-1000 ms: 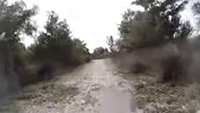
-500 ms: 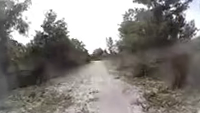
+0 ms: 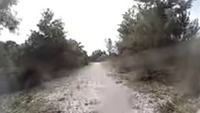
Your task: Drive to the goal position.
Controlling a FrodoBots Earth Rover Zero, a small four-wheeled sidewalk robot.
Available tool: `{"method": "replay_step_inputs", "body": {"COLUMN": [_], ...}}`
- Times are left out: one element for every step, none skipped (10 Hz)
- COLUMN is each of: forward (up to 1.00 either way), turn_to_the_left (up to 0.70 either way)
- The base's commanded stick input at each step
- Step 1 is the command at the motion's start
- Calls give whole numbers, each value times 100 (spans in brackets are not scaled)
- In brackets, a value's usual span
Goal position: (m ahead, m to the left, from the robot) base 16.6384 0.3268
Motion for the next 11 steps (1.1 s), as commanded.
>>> {"method": "replay_step_inputs", "body": {"forward": [70,70,70,70,70,70,70,70,70,70,70], "turn_to_the_left": [0,0,0,0,0,0,0,0,0,0,0]}}
